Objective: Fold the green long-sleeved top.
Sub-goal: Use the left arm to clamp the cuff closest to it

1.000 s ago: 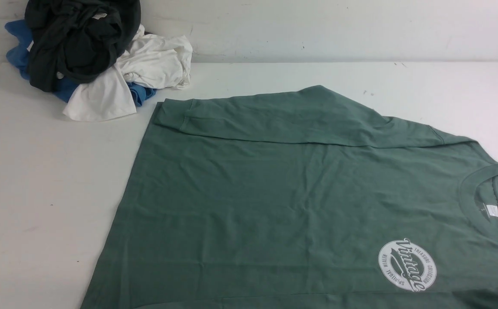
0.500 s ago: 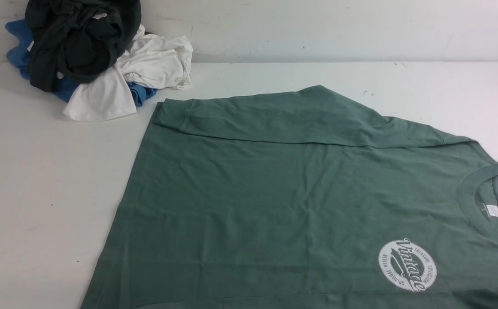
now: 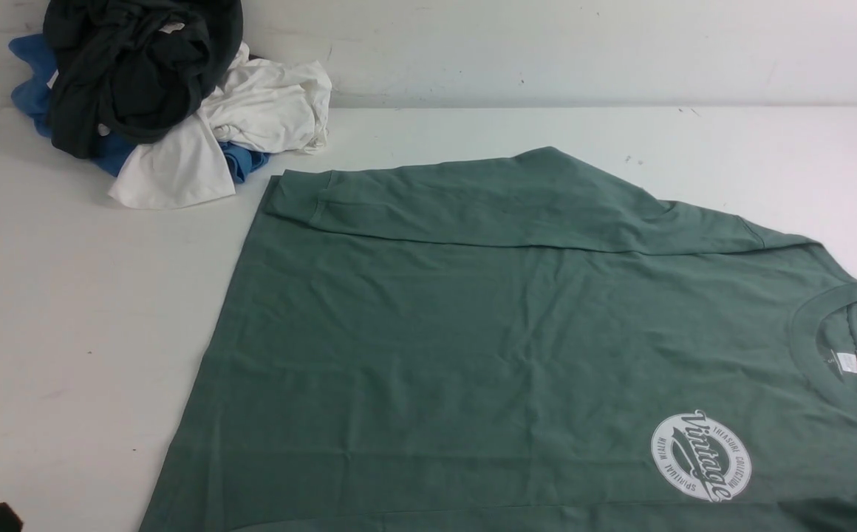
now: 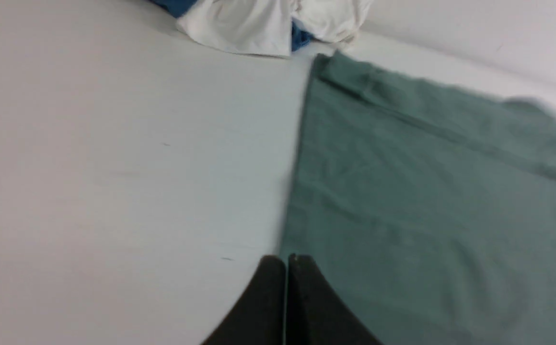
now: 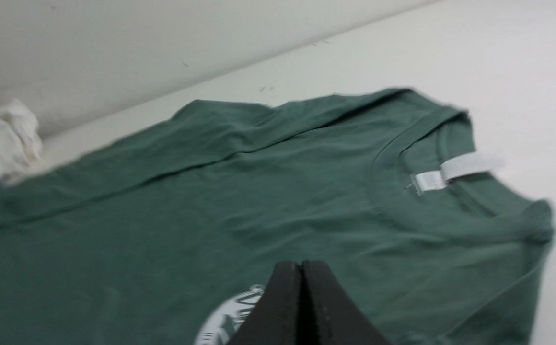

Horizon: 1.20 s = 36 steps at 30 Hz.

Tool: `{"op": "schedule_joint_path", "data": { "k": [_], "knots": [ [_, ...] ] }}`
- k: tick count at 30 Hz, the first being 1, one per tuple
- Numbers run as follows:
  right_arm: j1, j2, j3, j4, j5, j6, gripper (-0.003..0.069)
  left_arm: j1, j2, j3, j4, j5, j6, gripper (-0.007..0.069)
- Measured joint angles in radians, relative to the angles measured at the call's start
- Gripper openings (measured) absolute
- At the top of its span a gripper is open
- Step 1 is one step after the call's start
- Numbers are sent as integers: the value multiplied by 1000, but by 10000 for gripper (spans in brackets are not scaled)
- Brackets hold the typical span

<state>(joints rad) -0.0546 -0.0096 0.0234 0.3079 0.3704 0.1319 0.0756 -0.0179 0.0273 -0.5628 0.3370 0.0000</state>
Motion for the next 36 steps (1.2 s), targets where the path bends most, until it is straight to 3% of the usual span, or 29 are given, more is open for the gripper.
{"op": "schedule_joint_path", "data": {
  "k": [2, 6, 9, 14, 17, 20, 23, 25, 29, 31, 36],
  "knots": [
    [0, 0, 2, 187, 5, 74, -14, 0, 0, 0, -220, -3, -53, -7],
    [0, 0, 1, 492, 5, 160, -14, 0, 0, 0, -491, -26, -61, -7],
    [0, 0, 1, 563, -2, 166, -14, 0, 0, 0, -556, -41, -19, -7],
    [0, 0, 1, 545, -26, 146, -14, 0, 0, 0, -586, -41, 13, -7],
    [0, 0, 1, 538, -30, 108, -17, 0, 0, -20, -579, 7, 115, -7],
    [0, 0, -39, 499, -7, -50, -17, 0, 4, -142, -527, 87, 340, -7],
    [0, 35, -148, 447, -15, -197, -17, 0, 85, -268, -425, 161, 427, -7],
    [0, 83, -197, 415, -23, -257, -17, 0, 145, -318, -357, 210, 434, -7],
    [0, 350, -455, 264, 7, -449, -17, 0, 458, -572, -73, 430, 426, -7],
    [9, 496, -595, 210, 93, -501, -17, -1, 594, -705, 67, 572, 426, -7],
    [105, 756, -815, 148, 386, -516, -17, -43, 791, -873, 259, 787, 398, -7]
  ]
}}
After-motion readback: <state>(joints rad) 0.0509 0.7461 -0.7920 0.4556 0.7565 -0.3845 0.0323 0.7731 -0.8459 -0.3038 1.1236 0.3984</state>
